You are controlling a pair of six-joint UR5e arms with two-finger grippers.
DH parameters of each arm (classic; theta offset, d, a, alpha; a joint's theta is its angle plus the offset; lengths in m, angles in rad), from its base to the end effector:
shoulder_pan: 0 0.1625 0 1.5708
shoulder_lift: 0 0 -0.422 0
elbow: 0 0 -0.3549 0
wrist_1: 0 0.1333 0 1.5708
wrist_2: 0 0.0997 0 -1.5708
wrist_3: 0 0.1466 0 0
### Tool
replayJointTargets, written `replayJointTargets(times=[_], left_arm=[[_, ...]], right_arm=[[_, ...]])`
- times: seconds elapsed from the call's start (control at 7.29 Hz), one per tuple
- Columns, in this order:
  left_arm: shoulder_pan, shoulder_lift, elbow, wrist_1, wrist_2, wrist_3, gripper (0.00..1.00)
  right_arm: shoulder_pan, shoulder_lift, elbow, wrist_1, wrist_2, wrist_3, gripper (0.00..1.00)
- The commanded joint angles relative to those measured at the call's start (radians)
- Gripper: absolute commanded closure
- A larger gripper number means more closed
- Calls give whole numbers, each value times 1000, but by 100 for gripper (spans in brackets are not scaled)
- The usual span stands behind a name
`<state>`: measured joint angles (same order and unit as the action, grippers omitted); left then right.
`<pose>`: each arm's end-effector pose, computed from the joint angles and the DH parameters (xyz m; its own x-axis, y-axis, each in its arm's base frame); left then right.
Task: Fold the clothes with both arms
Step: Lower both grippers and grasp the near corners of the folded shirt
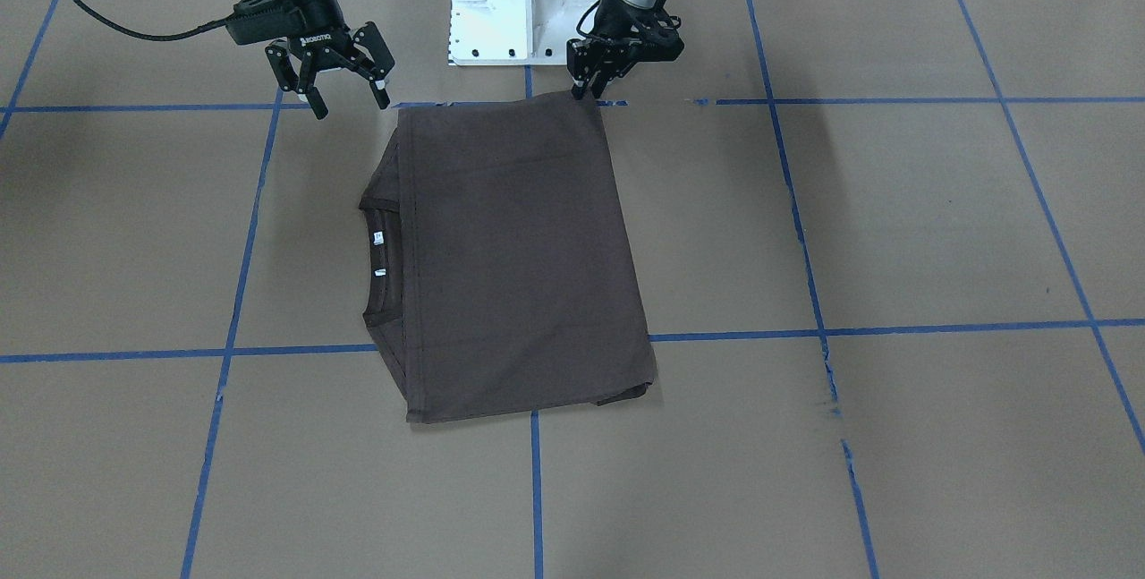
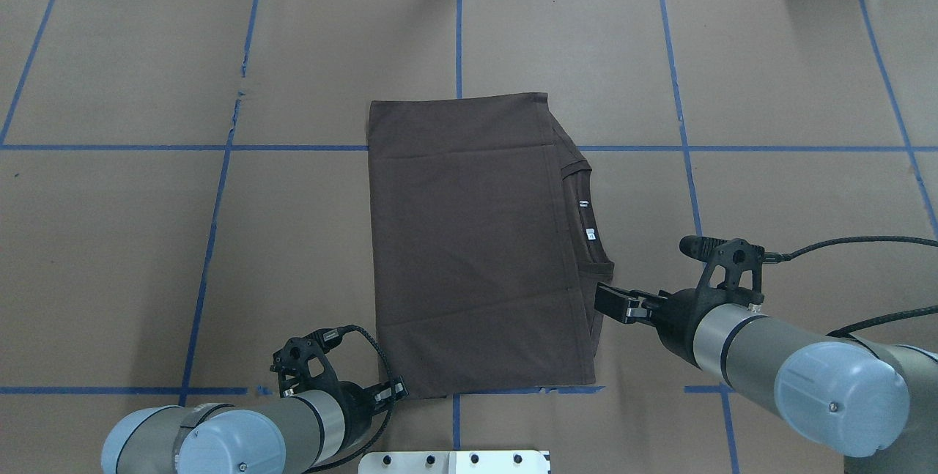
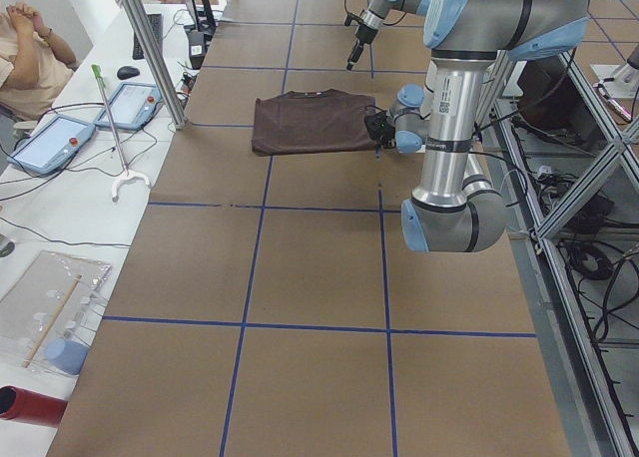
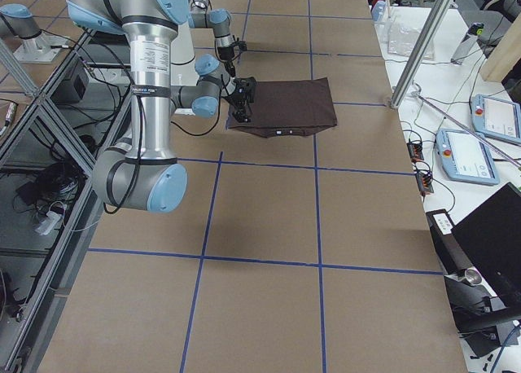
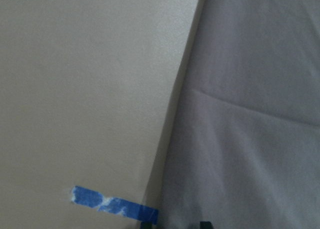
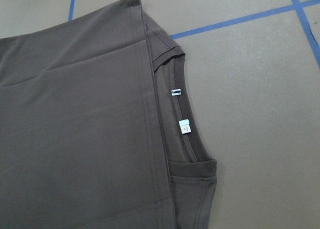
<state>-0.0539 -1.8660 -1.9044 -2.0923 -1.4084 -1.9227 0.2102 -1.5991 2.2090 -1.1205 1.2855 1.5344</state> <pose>0.5733 -0.1882 0.3255 0.3135 -0.3576 -0.8797 0.3288 0.9100 -0.2527 -0.4041 -0.2647 0.3628 0.4937 0.0696 0.8669 -0.4227 0.8903 0.1692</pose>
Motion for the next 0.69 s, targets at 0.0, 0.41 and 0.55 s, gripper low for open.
replayJointTargets(times=[0.0,0.41,0.55], left_arm=[[-1,-1,-1,0,2,-2,73],[-4,-11,-11,0,12,-8,100],[-4,-19,-19,0,11,-12,100]], right_arm=[[0,1,0,-1,0,0,0],[-8,14,-38,1,-8,10,0],[-6,83,-72,-37,-17,70,0]])
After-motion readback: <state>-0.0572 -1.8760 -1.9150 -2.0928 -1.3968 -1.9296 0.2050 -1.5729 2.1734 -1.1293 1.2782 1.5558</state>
